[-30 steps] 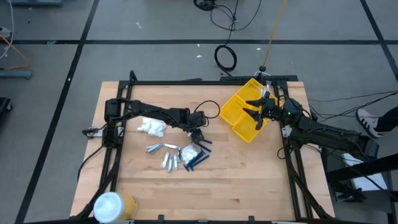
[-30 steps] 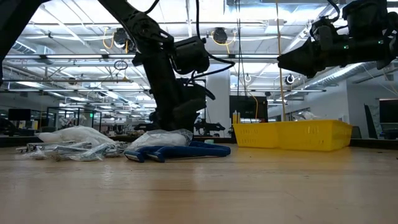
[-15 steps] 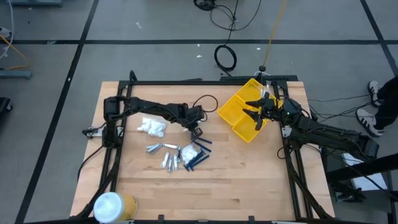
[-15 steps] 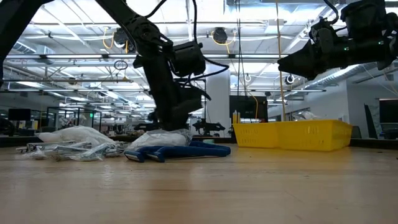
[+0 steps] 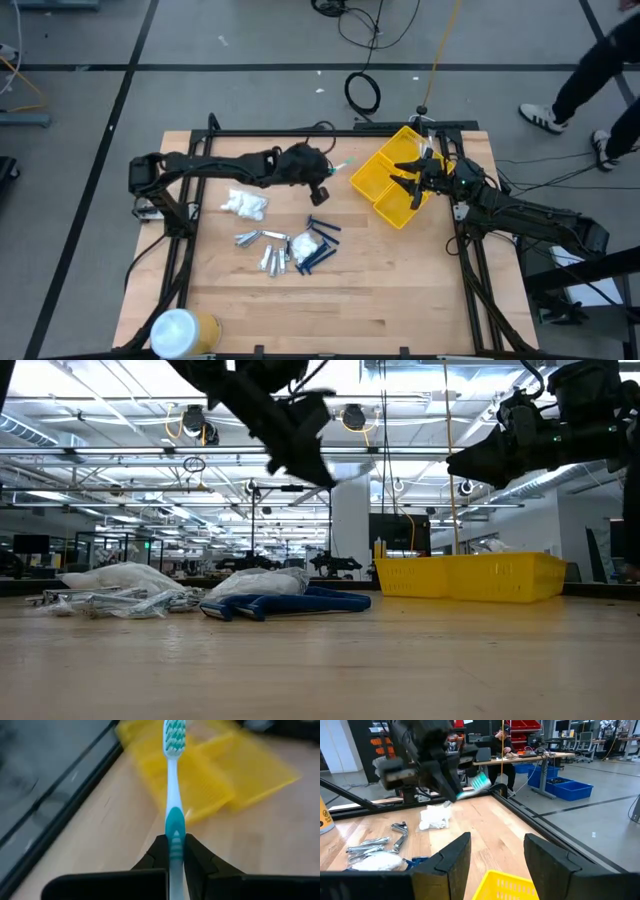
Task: Pick & Place Travel size toiletries
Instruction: Put the light blue toothbrush into the top right yellow bin
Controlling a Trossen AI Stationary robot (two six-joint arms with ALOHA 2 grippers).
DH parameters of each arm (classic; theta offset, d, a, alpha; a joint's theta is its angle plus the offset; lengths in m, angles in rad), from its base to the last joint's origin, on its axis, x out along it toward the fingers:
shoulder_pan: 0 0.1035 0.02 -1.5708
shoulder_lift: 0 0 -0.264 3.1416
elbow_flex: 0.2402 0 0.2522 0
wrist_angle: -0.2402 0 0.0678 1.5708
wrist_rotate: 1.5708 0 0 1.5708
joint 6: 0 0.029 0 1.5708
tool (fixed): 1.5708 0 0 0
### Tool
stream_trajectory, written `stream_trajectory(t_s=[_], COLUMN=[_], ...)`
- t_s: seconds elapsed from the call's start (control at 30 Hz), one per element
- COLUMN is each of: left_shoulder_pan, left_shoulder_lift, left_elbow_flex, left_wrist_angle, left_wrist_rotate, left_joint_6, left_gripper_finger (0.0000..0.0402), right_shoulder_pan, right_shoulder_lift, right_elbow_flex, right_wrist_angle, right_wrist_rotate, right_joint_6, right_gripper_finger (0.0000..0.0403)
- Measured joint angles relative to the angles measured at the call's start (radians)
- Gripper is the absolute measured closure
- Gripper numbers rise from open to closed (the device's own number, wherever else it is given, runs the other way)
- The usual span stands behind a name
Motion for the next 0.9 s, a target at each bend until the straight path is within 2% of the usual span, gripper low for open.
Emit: stream_trajectory(t_s=[0.13, 0.27, 0.47, 0.63, 0.8, 0.9], left_shoulder_pan=[0.0, -0.002, -0.003, -0.003, -0.005, -0.003], left_shoulder_lift=[0.008, 0.042, 0.129, 0.178, 0.184, 0.184], left_elbow_flex=[0.0, 0.0, 0.002, 0.0, 0.001, 0.001], left_wrist_angle=[0.193, 0.317, 0.512, 0.574, 0.581, 0.584], left_wrist_rotate=[0.132, 0.194, 0.271, 0.272, 0.279, 0.293], left_joint_6=[0.113, 0.185, 0.213, 0.218, 0.218, 0.217], left_gripper_finger=[0.0389, 0.0387, 0.0389, 0.0384, 0.0389, 0.0389], right_shoulder_pan=[0.0, 0.0, 0.037, 0.09, 0.13, 0.165], right_shoulder_lift=[0.003, 0.03, 0.155, 0.297, 0.444, 0.511], right_elbow_flex=[0.0, -0.006, -0.041, -0.04, -0.034, -0.011], right_wrist_angle=[-0.001, 0.041, 0.262, 0.49, 0.724, 0.775], right_wrist_rotate=[0.001, 0.002, 0.006, 0.106, 0.077, 0.077], right_joint_6=[0.002, 0.041, 0.064, 0.067, 0.082, 0.088], right_gripper_finger=[0.0232, 0.0232, 0.0232, 0.0232, 0.0231, 0.0227])
